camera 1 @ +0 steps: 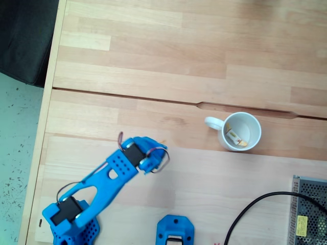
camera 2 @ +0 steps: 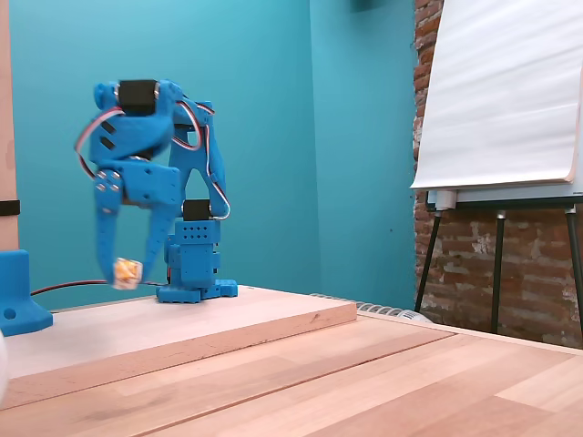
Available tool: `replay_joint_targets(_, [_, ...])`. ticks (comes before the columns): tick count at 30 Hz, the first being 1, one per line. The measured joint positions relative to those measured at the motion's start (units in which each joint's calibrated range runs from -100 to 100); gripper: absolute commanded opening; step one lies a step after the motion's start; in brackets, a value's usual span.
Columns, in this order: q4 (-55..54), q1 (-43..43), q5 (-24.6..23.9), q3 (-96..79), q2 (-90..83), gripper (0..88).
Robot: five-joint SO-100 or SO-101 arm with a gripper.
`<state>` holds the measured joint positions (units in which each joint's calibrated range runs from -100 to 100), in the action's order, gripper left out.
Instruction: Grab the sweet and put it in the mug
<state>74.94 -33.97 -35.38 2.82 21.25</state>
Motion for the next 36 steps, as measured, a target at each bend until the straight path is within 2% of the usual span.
replay_joint_targets(6, [0.0,-7.2,0.2,10.6,0.0,5.6])
replay_joint_targets(8, [0.0,-8.8,1.7,14.6,0.0,5.6])
replay_joint_targets(17, [-1.0,-11.1,15.4,25.7,0.0,5.7])
replay_joint_targets(24, [-17.5,-13.1,24.9,26.6,6.2,4.5])
replay_joint_targets(29, [-30.0,-13.4,26.7,26.6,10.9,4.5])
replay_joint_targets(36, [-33.4,-13.7,27.2,26.6,11.4,4.5])
